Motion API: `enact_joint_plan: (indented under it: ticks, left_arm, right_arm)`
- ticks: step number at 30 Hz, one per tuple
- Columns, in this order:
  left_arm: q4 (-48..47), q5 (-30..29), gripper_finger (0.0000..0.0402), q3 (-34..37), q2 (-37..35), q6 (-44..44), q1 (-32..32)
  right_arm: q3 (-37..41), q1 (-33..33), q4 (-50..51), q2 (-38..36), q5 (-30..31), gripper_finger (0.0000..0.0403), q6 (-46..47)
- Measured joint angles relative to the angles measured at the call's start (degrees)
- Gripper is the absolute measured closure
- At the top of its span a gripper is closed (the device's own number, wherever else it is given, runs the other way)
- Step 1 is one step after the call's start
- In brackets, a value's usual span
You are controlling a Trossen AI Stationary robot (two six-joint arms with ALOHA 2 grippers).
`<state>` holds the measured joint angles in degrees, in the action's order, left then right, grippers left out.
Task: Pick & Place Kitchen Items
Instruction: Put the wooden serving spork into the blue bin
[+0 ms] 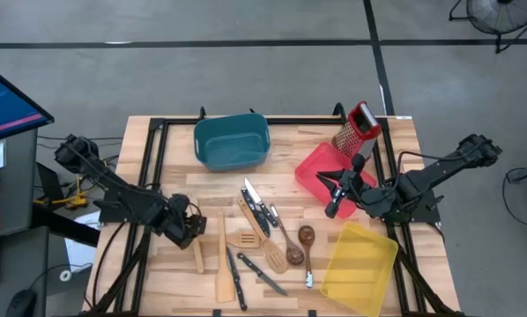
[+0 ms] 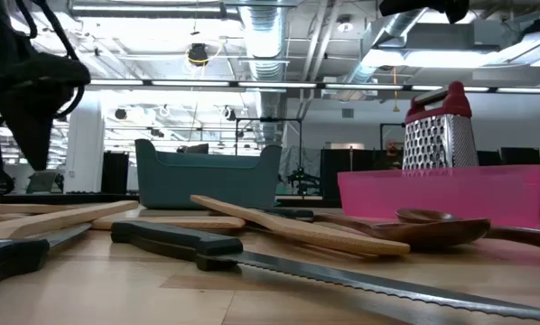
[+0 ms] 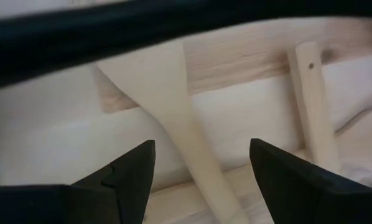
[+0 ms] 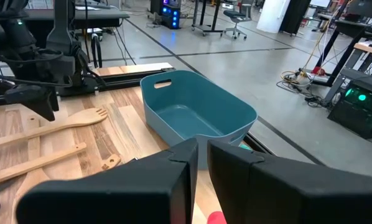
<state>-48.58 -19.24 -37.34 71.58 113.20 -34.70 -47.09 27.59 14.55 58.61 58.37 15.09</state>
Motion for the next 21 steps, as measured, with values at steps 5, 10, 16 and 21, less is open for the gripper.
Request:
enact_joint_plan:
  ticks: [5,10,16,21]
  left_arm:
    - [0.61,0.23,0.0157,0.00,3.26,2.21,0.06]
    - [1.11,-0.47,0.0163,0.00,6.02,4.09,0.59]
    - [1.60,1.37,0.0173,0.00,10.57,4.24,0.59]
    - [1.84,1.60,0.0179,0.00,12.30,4.22,0.75]
  right_arm:
    - [0.00,0.02,0.10,0.00,0.00,0.0356,-0.02]
    - [0.02,0.02,0.44,0.00,0.00,0.0356,-0.02]
    - [0.00,0.57,0.46,0.00,-0.24,0.0356,-0.02]
    - [0.00,0.57,0.44,0.00,-0.42,0.0356,-0.02]
